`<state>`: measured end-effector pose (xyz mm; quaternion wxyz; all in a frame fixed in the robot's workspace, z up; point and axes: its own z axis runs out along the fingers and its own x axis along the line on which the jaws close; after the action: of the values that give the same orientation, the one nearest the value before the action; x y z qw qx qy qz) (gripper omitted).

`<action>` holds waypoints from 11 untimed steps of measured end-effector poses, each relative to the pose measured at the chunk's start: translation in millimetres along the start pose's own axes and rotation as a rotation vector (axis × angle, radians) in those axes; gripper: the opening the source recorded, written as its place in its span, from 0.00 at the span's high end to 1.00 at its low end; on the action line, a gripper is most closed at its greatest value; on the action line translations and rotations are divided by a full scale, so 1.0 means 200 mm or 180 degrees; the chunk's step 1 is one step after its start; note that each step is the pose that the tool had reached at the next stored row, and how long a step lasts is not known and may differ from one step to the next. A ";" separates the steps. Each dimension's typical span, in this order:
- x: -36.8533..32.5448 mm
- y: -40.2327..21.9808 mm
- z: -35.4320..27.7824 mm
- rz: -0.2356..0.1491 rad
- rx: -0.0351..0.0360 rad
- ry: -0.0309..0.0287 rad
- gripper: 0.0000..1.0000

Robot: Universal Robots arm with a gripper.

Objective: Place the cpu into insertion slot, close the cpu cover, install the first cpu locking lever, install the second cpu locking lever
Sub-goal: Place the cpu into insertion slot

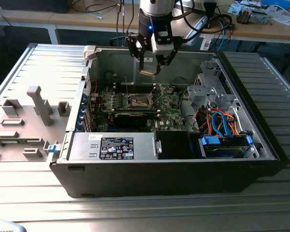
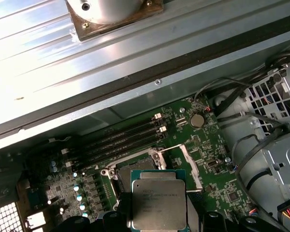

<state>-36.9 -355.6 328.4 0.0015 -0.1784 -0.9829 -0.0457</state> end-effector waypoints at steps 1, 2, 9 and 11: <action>0.000 0.000 0.000 0.0003 0.0000 0.0000 0.46; 0.000 0.000 0.000 0.0006 0.0000 0.0000 0.46; 0.000 0.000 0.000 0.0033 -0.0001 -0.0003 0.46; 0.000 0.000 0.000 0.0041 0.0000 -0.0004 0.46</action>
<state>-36.8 -355.6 328.4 0.0013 -0.1848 -0.9817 -0.0457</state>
